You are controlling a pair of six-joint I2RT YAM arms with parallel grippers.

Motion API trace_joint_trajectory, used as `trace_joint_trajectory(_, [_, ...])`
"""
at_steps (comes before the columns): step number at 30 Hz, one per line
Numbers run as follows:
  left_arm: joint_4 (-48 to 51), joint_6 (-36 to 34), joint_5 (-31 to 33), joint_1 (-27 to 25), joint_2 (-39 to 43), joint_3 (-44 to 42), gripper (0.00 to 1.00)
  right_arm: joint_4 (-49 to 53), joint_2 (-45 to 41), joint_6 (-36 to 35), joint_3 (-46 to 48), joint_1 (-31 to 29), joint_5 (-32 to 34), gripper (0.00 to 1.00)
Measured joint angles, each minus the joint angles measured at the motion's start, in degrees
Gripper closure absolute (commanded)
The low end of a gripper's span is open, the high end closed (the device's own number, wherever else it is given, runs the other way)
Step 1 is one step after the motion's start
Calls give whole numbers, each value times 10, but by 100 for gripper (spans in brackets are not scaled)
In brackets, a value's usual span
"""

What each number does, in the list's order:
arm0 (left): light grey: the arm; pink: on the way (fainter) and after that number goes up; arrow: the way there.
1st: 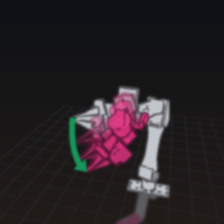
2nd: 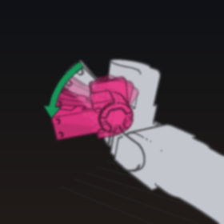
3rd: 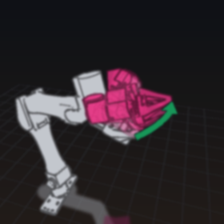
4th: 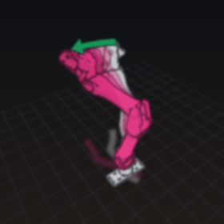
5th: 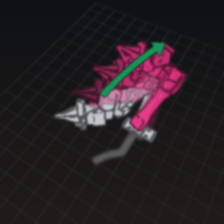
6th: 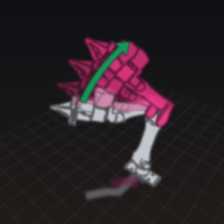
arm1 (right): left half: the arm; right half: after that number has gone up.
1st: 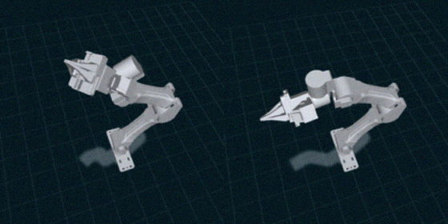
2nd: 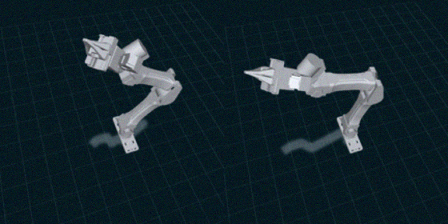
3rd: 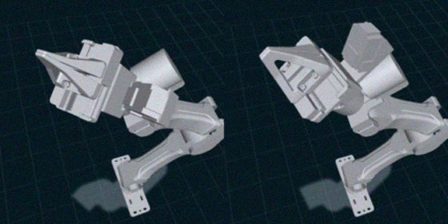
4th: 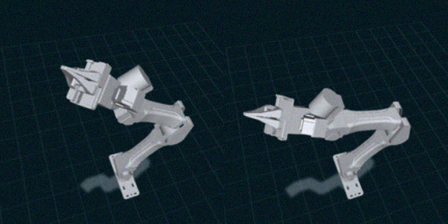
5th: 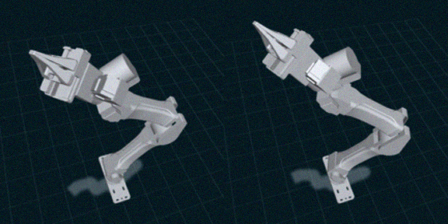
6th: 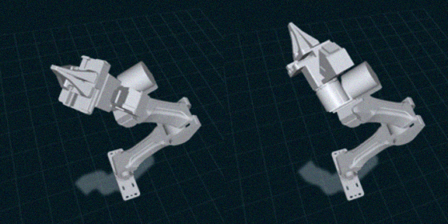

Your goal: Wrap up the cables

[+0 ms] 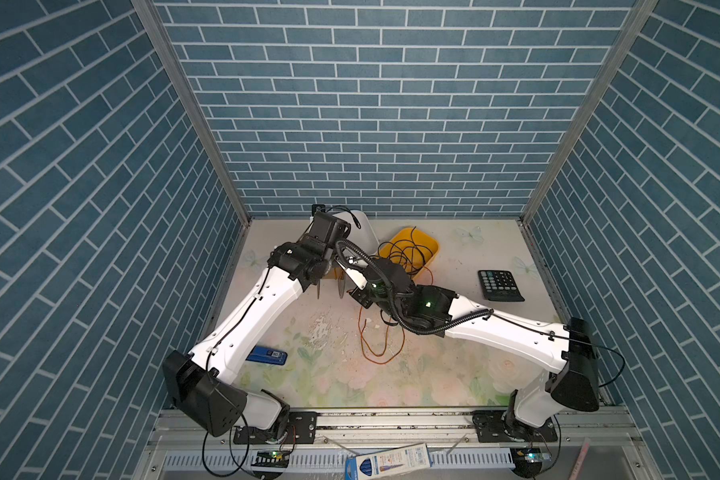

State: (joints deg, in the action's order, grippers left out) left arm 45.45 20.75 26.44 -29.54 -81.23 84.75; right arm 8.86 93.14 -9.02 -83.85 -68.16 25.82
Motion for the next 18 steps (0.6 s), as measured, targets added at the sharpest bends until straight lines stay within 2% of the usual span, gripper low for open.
trace_joint_trajectory(4, [6, 0, -8, 0, 0, -3, 100, -23, 2, 2, 8, 3, 1, 87])
trace_joint_trajectory(11, [14, -2, -16, 0, 0, -3, 100, -76, -13, 13, 76, 34, -12, 85])
trace_joint_trajectory(18, [14, -2, -29, 0, 0, -3, 100, -104, -41, 28, 128, 71, -57, 86])
